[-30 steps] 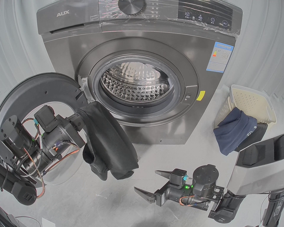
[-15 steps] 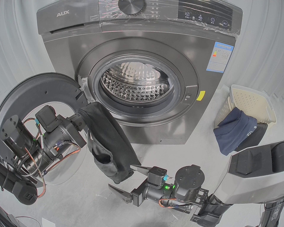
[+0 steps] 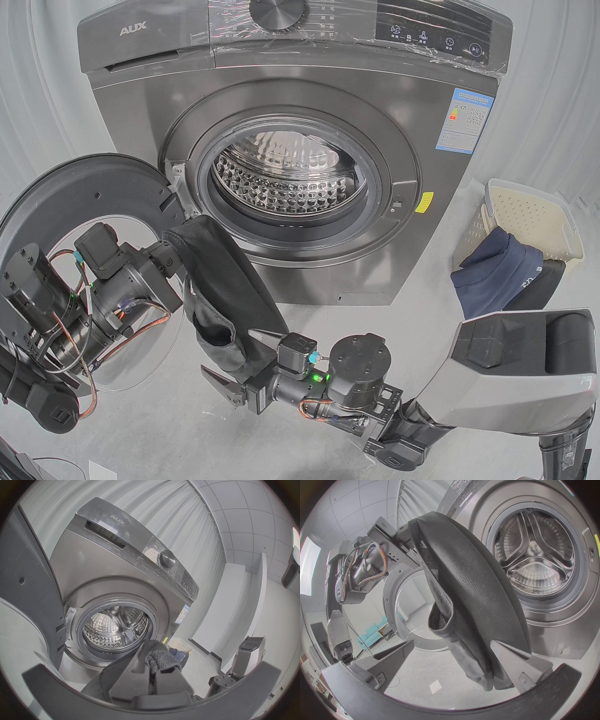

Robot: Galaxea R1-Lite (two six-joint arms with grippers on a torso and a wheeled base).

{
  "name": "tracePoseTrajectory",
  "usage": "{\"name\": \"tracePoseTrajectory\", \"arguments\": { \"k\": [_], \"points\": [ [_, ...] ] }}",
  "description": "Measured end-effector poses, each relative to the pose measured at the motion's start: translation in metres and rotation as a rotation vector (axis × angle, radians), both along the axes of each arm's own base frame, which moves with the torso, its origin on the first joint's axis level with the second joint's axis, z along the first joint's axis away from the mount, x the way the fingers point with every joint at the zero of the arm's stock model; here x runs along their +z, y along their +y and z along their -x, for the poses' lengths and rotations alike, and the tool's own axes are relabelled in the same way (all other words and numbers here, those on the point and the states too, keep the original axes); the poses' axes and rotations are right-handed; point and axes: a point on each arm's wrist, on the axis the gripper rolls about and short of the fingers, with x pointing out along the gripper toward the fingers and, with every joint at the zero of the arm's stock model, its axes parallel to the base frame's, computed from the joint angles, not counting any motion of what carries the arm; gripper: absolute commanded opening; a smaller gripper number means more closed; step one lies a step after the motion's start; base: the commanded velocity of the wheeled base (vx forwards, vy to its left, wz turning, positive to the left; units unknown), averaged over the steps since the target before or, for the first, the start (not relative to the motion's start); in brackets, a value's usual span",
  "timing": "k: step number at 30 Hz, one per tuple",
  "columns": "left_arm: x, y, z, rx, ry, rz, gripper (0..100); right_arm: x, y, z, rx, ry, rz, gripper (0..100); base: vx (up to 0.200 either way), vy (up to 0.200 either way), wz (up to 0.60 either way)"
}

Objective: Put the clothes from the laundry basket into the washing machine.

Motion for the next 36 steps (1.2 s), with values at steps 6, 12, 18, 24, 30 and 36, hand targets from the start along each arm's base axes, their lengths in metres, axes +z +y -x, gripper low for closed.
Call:
{"name": "tracePoseTrajectory", "arguments": {
  "k": [6,12,18,24,30,36],
  "points": [
    [0.0,0.0,0.0,0.0,0.0,0.0,0,0.002,0.013,-0.011,-0.005,-0.022,-0.03,0,0.0,0.0,0.0],
    [0.0,0.001,-0.001,0.004,-0.002,0.001,0,-0.001,0.021,-0.019,-0.01,-0.045,-0.046,0,0.0,0.0,0.0],
    [-0.002,0.001,-0.003,0.01,0.007,-0.003,0,-0.003,0.019,-0.018,-0.024,-0.047,-0.04,0,0.0,0.0,0.0],
    [-0.004,0.002,-0.005,0.016,0.015,-0.006,0,0.01,0.001,-0.009,-0.049,-0.039,-0.029,0,0.0,0.0,0.0],
    [-0.006,0.005,-0.008,0.031,0.023,-0.009,0,0.039,-0.037,0.006,-0.083,-0.035,-0.023,0,0.0,0.0,0.0],
    [-0.006,0.008,-0.009,0.041,0.022,-0.011,0,0.064,-0.084,0.01,-0.162,-0.037,-0.015,0,0.0,0.0,0.0]
  ]
}}
